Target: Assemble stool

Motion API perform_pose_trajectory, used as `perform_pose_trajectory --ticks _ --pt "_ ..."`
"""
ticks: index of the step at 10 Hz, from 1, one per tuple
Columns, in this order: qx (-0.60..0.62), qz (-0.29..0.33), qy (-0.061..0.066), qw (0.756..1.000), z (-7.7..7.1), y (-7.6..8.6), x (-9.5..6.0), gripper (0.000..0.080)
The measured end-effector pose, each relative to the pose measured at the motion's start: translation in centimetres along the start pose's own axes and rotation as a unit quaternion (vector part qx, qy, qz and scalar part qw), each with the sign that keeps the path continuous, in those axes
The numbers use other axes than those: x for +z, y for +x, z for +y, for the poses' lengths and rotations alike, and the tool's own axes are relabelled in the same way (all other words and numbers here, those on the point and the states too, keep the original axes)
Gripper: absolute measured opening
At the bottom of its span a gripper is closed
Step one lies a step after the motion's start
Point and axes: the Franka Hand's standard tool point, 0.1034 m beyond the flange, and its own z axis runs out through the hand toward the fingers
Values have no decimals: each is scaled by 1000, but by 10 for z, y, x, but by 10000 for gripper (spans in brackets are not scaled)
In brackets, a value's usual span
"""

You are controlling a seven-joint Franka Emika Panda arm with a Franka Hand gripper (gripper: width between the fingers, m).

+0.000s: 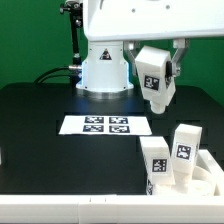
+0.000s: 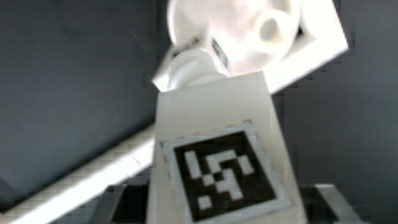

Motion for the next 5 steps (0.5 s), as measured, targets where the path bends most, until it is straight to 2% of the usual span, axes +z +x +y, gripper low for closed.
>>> perform_pose_trajectory --ticks 1,2,3,4,5 --pt "-1 15 7 1000 -5 -3 2 323" --pt "20 57 30 998 -17 -4 4 323" --pt "38 90 50 994 -34 -18 19 323" --pt "44 106 58 992 -49 -28 33 323" --pt "45 127 67 989 -59 -32 39 323"
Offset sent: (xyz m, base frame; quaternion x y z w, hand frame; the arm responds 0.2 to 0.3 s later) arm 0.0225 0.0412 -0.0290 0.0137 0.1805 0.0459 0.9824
